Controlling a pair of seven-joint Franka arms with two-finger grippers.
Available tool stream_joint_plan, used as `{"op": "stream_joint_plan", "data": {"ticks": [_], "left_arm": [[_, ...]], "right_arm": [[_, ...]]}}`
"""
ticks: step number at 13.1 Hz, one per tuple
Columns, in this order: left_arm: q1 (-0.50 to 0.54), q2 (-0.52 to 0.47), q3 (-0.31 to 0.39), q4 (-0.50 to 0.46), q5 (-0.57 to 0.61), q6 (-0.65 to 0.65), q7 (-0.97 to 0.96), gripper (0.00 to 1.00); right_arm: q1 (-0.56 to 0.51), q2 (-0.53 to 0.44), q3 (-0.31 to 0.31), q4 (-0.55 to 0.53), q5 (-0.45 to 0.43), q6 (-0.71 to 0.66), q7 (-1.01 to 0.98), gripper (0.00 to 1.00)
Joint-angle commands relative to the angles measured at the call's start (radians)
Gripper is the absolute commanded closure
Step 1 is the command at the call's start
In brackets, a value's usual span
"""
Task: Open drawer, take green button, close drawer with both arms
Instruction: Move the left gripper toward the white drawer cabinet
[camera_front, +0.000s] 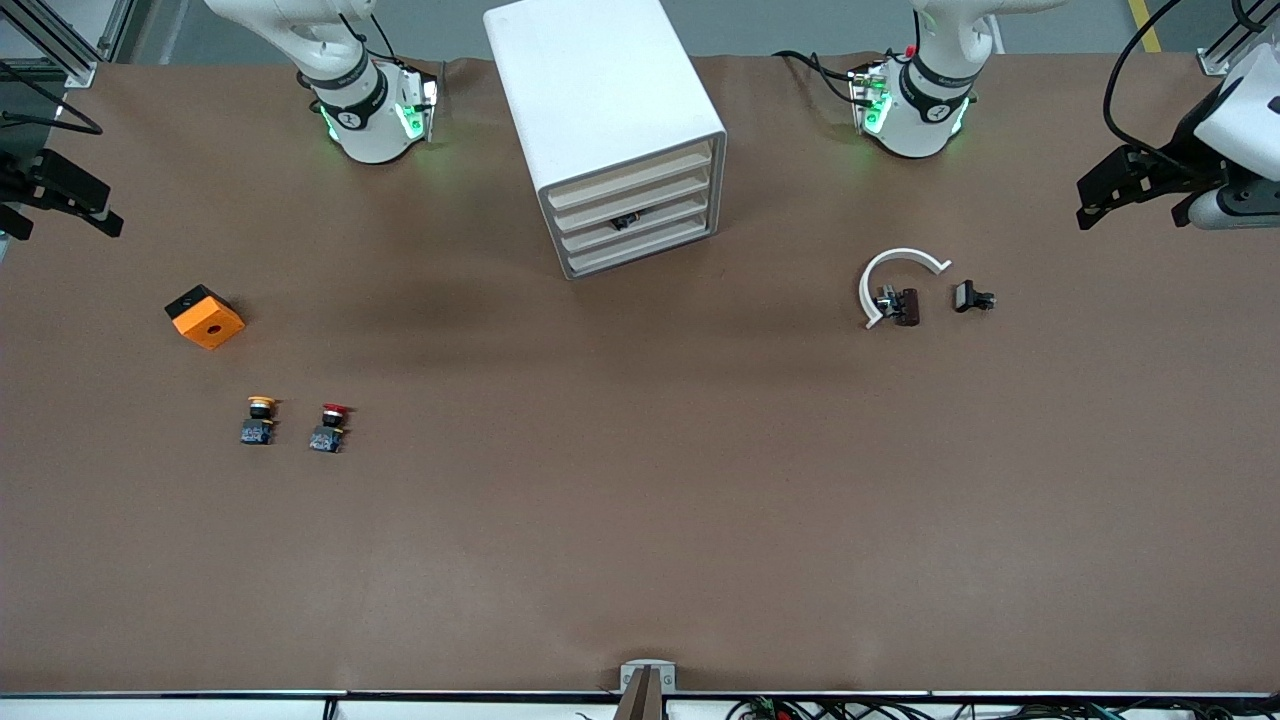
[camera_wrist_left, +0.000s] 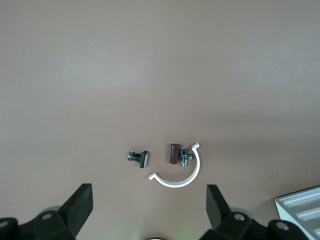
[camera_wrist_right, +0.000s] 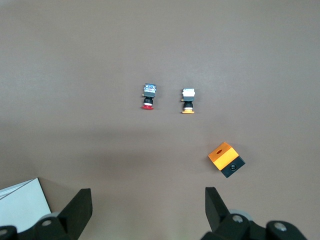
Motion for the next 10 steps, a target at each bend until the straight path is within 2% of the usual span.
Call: {"op": "stream_joint_plan", "data": {"ticks": [1, 6, 10], "left_arm": [[0.0, 0.013, -0.006, 0.025, 0.019, -0.024, -0.006, 0.0], [-0.015, 0.071, -0.02, 0.046, 0.019, -0.022, -0.009, 0.0], [-0.015, 0.2, -0.124, 0.066, 0.034, -0.007, -0.034, 0.0]], "right_arm": [[0.006, -0.028, -0.002, -0.026, -0.012, 0.007, 0.003, 0.0], [0.007, -0.028, -0.002, -0.026, -0.012, 0.006, 0.028, 0.0], [0.009, -0.028, 0.001, -0.026, -0.013, 0.007, 0.032, 0.0]]}}
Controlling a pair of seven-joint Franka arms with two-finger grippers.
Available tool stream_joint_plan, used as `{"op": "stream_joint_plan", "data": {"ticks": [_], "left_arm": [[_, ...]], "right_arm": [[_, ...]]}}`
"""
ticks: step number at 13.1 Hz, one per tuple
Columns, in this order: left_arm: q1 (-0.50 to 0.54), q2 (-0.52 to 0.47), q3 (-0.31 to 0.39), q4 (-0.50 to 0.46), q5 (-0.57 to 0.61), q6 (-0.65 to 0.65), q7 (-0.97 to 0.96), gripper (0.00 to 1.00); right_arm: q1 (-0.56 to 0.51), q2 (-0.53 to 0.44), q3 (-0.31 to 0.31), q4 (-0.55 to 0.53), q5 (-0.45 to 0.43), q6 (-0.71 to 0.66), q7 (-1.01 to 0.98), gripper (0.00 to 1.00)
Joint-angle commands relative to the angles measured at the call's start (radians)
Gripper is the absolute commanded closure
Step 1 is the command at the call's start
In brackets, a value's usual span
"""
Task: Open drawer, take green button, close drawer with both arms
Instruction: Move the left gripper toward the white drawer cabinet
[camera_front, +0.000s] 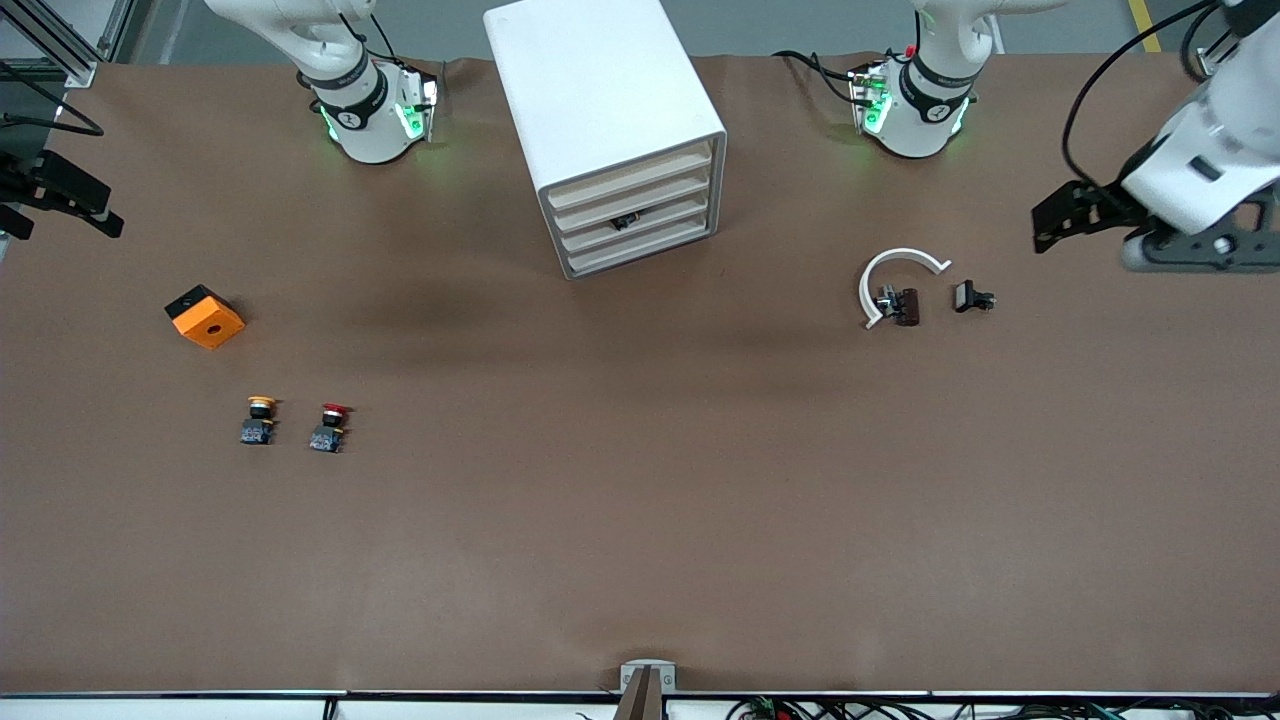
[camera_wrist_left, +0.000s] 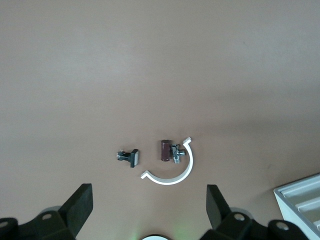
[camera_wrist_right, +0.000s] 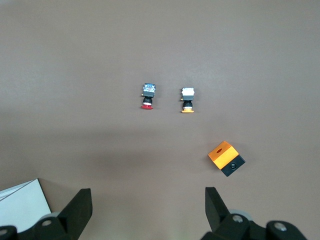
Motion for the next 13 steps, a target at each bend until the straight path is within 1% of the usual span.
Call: {"op": "stream_joint_plan", "data": {"ticks": [1, 2, 5, 7, 9, 12, 13], "left_arm": [[-0.003, 0.116, -0.07, 0.042, 0.033, -0.004, -0.089, 0.0], [-0.016, 0.153, -0.093, 0.04, 0.033, -0.003, -0.179, 0.0], [-0.1, 0.274, -0.101, 0.038, 0.023, 0.016, -0.455, 0.0], [-0.163, 0.348, -0.101, 0.043, -0.019, 0.017, -0.726, 0.0], [-0.212, 0.415, -0.102, 0.045, -0.03, 0.017, -0.993, 0.0], [-0.267, 0.523, -0.101, 0.046, -0.146, 0.02, -1.406, 0.0], [-0.293, 0.555, -0.101, 0.046, -0.167, 0.022, -1.524, 0.0]], "right_arm": [[0.008, -0.028, 0.0, -0.024, -0.01, 0.007, 0.02, 0.0], [0.01, -0.028, 0.0, -0.024, -0.012, 0.007, 0.02, 0.0], [0.01, -0.028, 0.0, -0.024, -0.012, 0.007, 0.021, 0.0], [0.01, -0.028, 0.0, -0.024, -0.012, 0.007, 0.041, 0.0], [0.013, -0.028, 0.0, -0.024, -0.014, 0.006, 0.073, 0.0], [0.011, -0.028, 0.001, -0.024, -0.014, 0.006, 0.073, 0.0], [0.011, -0.028, 0.0, -0.024, -0.014, 0.006, 0.073, 0.0]]}}
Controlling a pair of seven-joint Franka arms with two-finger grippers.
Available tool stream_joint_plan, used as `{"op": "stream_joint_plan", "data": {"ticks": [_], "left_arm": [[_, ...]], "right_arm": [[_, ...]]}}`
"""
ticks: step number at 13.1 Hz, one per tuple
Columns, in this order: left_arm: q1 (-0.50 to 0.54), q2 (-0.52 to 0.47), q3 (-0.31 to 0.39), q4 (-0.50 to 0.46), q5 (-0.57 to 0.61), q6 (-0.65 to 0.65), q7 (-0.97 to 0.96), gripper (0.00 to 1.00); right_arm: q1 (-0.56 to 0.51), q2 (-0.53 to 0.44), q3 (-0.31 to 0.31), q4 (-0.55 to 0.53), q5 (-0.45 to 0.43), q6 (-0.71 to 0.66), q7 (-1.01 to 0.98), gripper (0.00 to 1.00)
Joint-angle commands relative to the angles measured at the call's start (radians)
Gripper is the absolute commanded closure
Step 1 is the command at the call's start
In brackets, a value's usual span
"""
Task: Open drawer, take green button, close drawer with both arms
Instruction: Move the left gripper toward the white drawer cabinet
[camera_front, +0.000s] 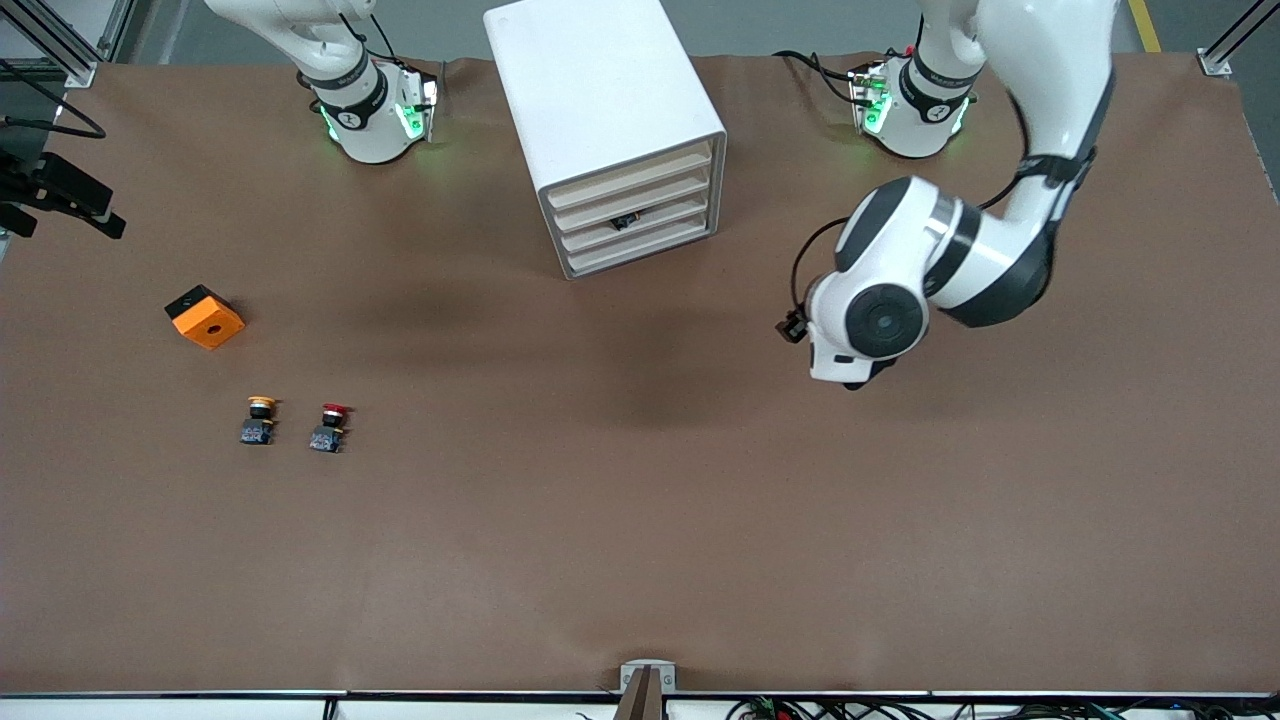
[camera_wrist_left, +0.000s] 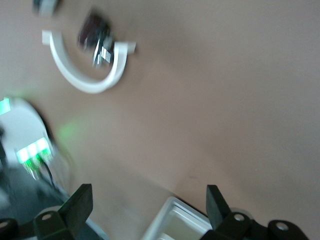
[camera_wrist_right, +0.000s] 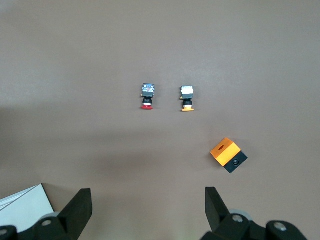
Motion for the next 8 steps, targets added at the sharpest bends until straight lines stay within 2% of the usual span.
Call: {"op": "stream_joint_plan", "data": {"ticks": [1, 3, 8], "left_arm": [[-0.052, 0.095, 0.001, 0.032, -0.058, 0.012, -0.277, 0.0], [-0.081, 0.15, 0.001, 0.032, -0.183, 0.058, -0.425, 0.0], [-0.144, 0.242, 0.004, 0.032, -0.473, 0.067, -0.506, 0.0]], "right_arm": [[0.01, -0.026, -0.002, -0.022, -0.013, 0.006, 0.022, 0.0], [0.011, -0.026, -0.001, -0.022, -0.034, 0.007, 0.022, 0.0], [0.01, -0.026, -0.001, -0.022, -0.035, 0.004, 0.023, 0.0]]}}
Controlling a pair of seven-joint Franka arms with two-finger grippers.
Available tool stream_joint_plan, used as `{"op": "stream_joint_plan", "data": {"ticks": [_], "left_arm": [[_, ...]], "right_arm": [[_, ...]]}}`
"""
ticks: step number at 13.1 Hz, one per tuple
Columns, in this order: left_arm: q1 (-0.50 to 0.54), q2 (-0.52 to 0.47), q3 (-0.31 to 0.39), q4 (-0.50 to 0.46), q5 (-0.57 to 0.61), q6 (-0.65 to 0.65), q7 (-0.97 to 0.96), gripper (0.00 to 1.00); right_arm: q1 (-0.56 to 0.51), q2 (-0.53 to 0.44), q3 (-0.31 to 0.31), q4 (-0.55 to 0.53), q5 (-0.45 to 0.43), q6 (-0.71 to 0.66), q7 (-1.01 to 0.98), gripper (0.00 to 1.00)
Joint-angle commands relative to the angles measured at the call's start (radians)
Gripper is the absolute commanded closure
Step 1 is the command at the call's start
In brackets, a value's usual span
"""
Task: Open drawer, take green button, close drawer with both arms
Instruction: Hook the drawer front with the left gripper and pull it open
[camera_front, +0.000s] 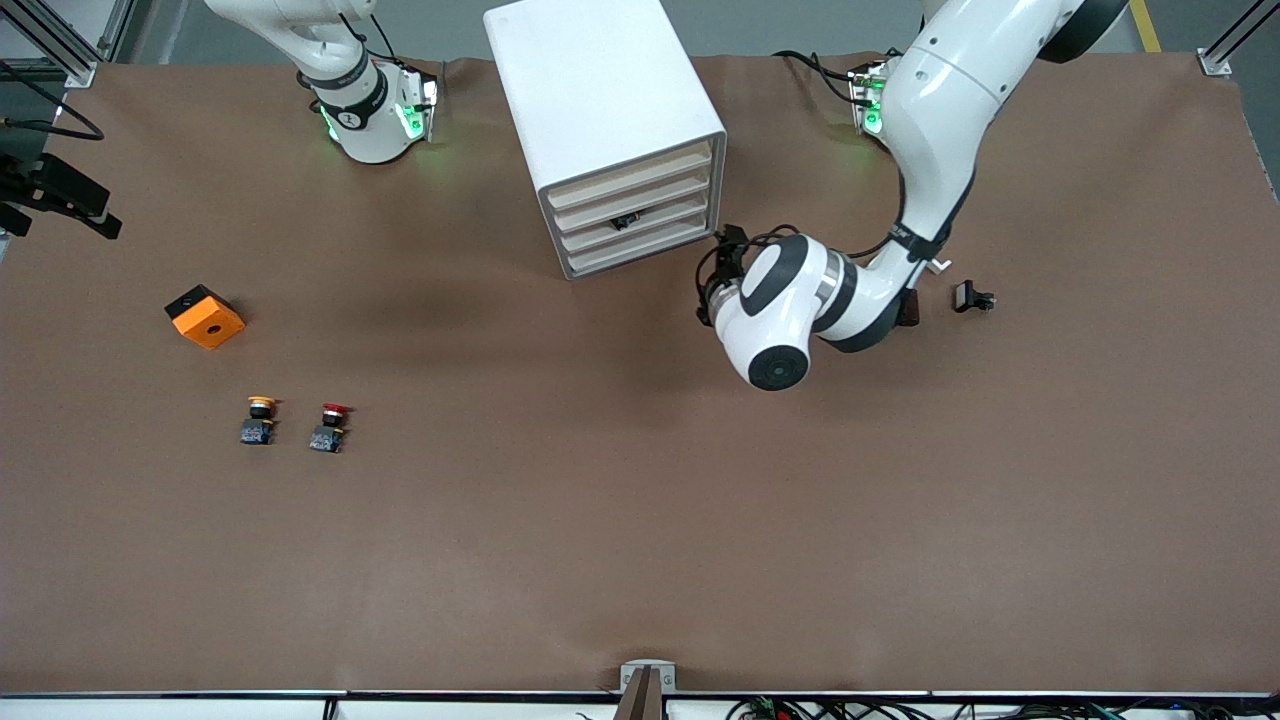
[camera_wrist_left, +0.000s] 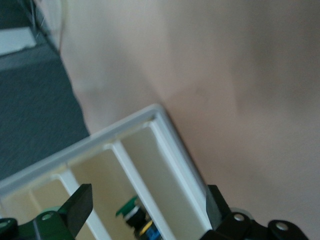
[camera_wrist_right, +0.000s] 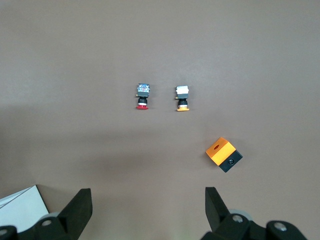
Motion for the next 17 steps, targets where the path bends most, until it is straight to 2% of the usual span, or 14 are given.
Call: {"op": "stream_joint_plan", "data": {"ticks": [1, 3, 4, 5, 8, 12, 14, 16, 17], "left_arm": [[-0.017, 0.044, 0.005, 0.023, -0.099, -0.003, -0.122, 0.0], [-0.025, 0.08, 0.003, 0.022, -0.139, -0.007, -0.202, 0.0], [-0.026, 0.108, 0.003, 0.022, -0.198, -0.009, -0.208, 0.0], [-0.032, 0.119, 0.003, 0.023, -0.234, -0.01, -0.216, 0.1], [-0.045, 0.151, 0.005, 0.025, -0.281, -0.007, -0.274, 0.26], [-0.055, 0.165, 0.005, 0.025, -0.298, -0.007, -0.325, 0.31], [-0.069, 0.173, 0.005, 0.025, -0.295, -0.007, -0.331, 0.45], [-0.084, 0.173, 0.006, 0.025, -0.295, -0.006, -0.329, 0.5], [-0.084, 0.173, 0.006, 0.025, -0.292, -0.007, -0.329, 0.59]], "right_arm": [[0.009, -0.026, -0.001, -0.022, -0.015, 0.004, 0.022, 0.0], [0.011, -0.026, -0.001, -0.022, -0.015, 0.003, 0.023, 0.0], [0.011, -0.026, -0.001, -0.022, -0.015, -0.001, 0.025, 0.0], [0.011, -0.026, -0.001, -0.022, -0.013, -0.001, 0.026, 0.0], [0.011, -0.026, -0.001, -0.022, -0.012, 0.001, 0.028, 0.0], [0.012, -0.026, 0.001, -0.022, -0.01, -0.001, 0.054, 0.0], [0.012, -0.026, 0.001, -0.022, -0.006, 0.001, 0.054, 0.0], [0.011, -0.026, 0.001, -0.022, -0.004, -0.001, 0.057, 0.0], [0.011, -0.026, 0.001, -0.022, -0.003, -0.001, 0.063, 0.0]]}}
